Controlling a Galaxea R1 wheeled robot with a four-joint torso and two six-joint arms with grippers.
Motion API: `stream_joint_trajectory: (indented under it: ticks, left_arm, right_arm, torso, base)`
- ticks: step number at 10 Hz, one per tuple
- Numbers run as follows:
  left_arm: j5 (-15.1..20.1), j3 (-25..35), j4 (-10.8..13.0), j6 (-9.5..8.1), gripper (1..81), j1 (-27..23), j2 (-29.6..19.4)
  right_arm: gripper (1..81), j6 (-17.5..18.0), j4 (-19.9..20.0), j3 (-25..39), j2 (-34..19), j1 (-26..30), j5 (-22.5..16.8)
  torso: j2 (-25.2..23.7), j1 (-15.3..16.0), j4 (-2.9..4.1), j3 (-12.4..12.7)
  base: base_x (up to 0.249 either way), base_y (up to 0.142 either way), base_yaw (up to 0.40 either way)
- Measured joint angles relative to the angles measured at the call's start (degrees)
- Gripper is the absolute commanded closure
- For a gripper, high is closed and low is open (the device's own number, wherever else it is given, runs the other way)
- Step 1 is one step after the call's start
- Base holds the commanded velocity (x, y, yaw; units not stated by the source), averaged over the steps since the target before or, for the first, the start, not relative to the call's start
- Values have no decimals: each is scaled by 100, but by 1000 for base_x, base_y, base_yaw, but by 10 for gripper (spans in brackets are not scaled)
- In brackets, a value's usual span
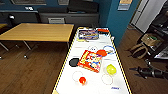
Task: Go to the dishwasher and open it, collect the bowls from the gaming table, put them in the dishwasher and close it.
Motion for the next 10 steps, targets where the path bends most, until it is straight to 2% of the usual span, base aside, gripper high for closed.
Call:
stream_joint_trajectory:
  ticks: [3, 8, 10]
  left_arm:
    - [-46, 0, -167, -1, 10, -40, 5]
    - [-32, 0, -201, -4, 10, -41, 2]
    - [-24, 0, -204, -6, 10, -41, 2]
  right_arm:
    - [10, 11, 0, -165, 123, 107, 9]
    - [10, 33, -2, -801, 802, 85, 16]
    - [10, 50, -7, -1052, 1104, -80, 28]
  torso:
    - [0, 0, 0, 4]
    - [2, 0, 0, 2]
    - [2, 2, 0, 2]
  base:
    - [0, 0, 0]
    - [0, 0, 0]
    - [0, 0, 0]
